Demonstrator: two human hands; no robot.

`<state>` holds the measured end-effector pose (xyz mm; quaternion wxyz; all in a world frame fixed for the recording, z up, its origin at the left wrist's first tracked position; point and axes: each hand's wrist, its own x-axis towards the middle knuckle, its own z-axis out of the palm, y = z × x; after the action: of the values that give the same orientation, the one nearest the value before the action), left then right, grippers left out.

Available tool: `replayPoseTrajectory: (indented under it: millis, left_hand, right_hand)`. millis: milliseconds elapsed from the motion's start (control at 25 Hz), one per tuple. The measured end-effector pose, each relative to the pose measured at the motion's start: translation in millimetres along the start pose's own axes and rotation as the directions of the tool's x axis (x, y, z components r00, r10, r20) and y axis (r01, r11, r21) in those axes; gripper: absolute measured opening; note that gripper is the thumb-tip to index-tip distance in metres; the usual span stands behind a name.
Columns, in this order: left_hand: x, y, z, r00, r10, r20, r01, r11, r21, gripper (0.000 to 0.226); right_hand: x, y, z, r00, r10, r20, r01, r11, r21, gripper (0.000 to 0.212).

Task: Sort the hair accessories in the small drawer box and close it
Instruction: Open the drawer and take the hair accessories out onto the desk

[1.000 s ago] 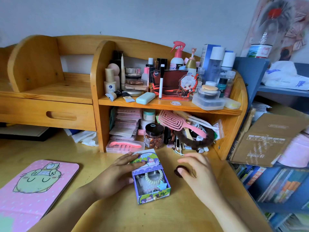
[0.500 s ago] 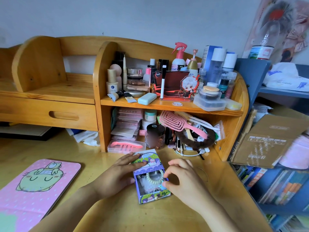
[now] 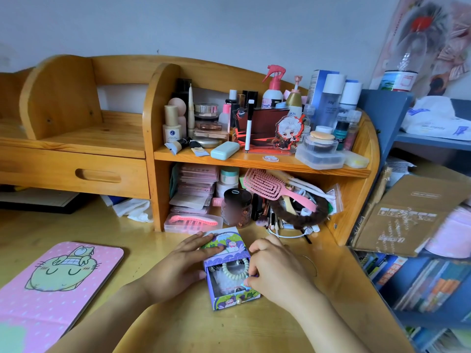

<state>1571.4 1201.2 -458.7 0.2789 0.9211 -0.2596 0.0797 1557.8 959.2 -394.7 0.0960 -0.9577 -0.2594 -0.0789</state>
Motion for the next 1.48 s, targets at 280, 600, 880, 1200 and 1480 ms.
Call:
replayPoseTrajectory:
  millis: [280,600,880,1200,1480]
  left_hand:
    - [0.4,-1.8,1.1,1.0,0.009,-0.016,-0.009,1.0,0.005,0.064]
    - [0.0,-0.7,1.0,1.0,0.004,-0.021,-0.004,1.0,-0.001,0.065]
    - [-0.5,-1.5,1.5,1.0,0.01,-0.027,-0.01,1.0,-0.004,0.062]
    - [0.1,-1.3,2.1,1.0,0.009,-0.03,-0.009,1.0,0.0,0.064]
    - [0.2,-3.8,2.8,1.0,0.005,-0.029,-0.005,1.0,-0.01,0.06]
  right_hand:
    - [-1.6,9.6,7.6,0.999,0.047,-0.002,-0.045,0.982,0.184,0.016]
    - [-5.0,28.3,12.2,0.978,0.195,-0.077,-0.107,0.781,0.615,0.01]
    - [-34.9,61.5,13.9,0.943,0.334,0.007,-0.279,0.777,0.565,0.012]
    - [-44.4,67.3,32.2,0.931,0.365,-0.006,-0.322,0.829,0.458,0.014]
    - [-44.2,66.1,36.2,0.921,0.385,-0.064,-0.333,0.86,0.387,0.011]
